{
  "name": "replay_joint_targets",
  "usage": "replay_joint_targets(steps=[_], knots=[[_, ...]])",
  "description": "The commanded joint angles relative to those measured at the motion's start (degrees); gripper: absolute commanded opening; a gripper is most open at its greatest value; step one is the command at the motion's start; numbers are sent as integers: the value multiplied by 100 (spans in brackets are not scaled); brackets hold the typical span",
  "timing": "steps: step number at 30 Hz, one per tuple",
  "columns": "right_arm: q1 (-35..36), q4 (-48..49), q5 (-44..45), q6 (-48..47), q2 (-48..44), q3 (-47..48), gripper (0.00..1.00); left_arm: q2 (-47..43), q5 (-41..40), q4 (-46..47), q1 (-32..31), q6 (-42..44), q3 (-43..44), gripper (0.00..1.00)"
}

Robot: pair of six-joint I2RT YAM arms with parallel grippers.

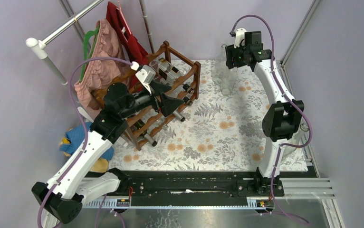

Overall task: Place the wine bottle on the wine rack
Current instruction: Pick up the wine bottle from the center of the board.

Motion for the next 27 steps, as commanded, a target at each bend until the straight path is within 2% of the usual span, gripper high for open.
replay_joint_targets(steps=[1,2,7,11,14,19,22,27], knots=[[-12,62,-126,82,28,253,60,-53,257,282,38,-283,-124,99],[-12,63,-156,80,41,244,55,-41,294,302,39,-332,-151,99],[-11,112,-243,11,-101,15,19,15,418,324,37,-494,-244,99],[-14,338,-153,-50,-746,-489,5,-24,541,368,-65,-514,-365,98],[-27,405,-386,56,-1460,-997,0,-106,365,579,-587,-261,-491,98],[-60,302,-1249,465,-2711,-2076,0,-270,-582,683,-1890,843,-866,98],[-56,234,-1783,689,-3399,-2957,0,-472,-1034,1386,-2500,1474,-1546,99],[-56,118,-2675,915,-4398,-4128,0,-583,-1958,2416,-3196,2057,-2616,99]])
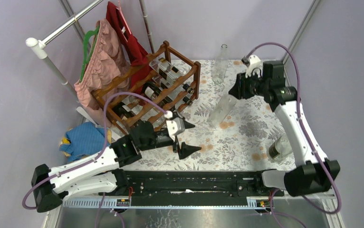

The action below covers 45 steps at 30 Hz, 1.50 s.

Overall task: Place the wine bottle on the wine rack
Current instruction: Pick up the wine bottle from the center of the board.

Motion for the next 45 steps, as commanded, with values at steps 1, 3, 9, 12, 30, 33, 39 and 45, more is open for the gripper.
replay_joint_targets(steps=[1,3,9,12,30,33,39,45], knots=[[-23,144,-1350,427,-836,-820,0,-62,-1226,1597,-493,851,-954,99],[-20,185,-1749,533,-1133,-1176,0,13,-1616,2317,-690,914,-1341,99],[-19,270,-2603,880,-1476,-1752,0,681,-2828,4236,-877,858,-2229,99],[-19,548,-2898,1103,-1465,-1975,0,1171,-3128,4604,-878,836,-2190,99],[-20,1454,-3444,1763,-1318,-2596,0,3181,-2589,4856,-782,685,-1405,93],[-19,1462,-3468,1792,-1334,-2595,0,3306,-2383,4805,-678,562,-1396,86],[-20,1632,-3593,1999,-1334,-2694,0,3387,-2204,4583,-441,415,-1437,73],[-20,1690,-3714,2057,-1268,-2743,0,3345,-1762,4370,-319,460,-1352,2]])
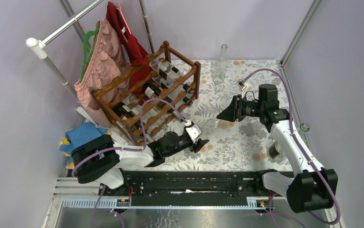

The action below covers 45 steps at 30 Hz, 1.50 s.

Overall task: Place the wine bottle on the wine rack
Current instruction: Pick up the wine bottle from the center of the board.

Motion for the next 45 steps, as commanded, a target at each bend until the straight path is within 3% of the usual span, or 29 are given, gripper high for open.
replay_joint_targets(steps=[1,2,3,8,11,23,27,37,41,45], knots=[[7,180,-717,365,-23,50,1,-56,539,-270,78,142,177,0],[7,140,-733,286,-19,54,3,-134,658,-444,82,222,217,0],[5,60,-737,160,-21,73,13,-234,778,-653,89,315,256,0],[6,-1037,-622,-1292,120,388,81,-854,1254,-2109,104,1006,483,0],[7,-1921,-470,-2233,285,667,99,-1146,1557,-3108,148,1447,693,0],[434,-5825,-665,-6414,1520,1779,99,-1275,1784,-6462,177,3168,2339,0],[829,-5936,-465,-6389,1711,1813,96,-1130,1911,-7066,276,3511,2797,0],[1272,-6176,-448,-6361,2056,1933,66,-974,1984,-7525,384,3885,3185,0],[1269,-6226,-402,-6446,2073,1856,60,-970,2033,-7642,447,3976,3271,0],[1280,-6187,-468,-6405,2082,1804,44,-945,2085,-7710,469,4001,3353,0]])
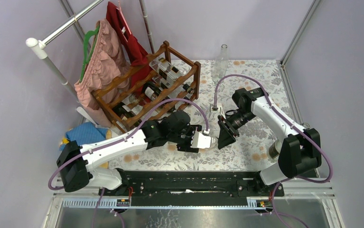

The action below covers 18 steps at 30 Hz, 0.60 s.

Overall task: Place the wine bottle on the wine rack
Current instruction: Pick up the wine bottle from the center of the board.

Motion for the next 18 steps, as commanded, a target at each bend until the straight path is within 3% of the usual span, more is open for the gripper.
replay_joint_targets(steps=[1,4,7,12,16,18], knots=[[80,-321,-296,-136,-9,109,42,27,37,37,74,187,316,0],[86,-338,-302,-133,-2,80,43,56,19,28,95,178,345,0],[89,-341,-274,-124,10,33,51,78,36,33,125,161,349,0],[87,-369,-248,-128,-6,-22,49,114,63,30,172,143,334,0],[84,-401,-221,-117,-24,-32,36,118,90,34,226,143,324,0],[88,-440,-227,-119,1,-39,24,127,105,28,250,128,317,0]])
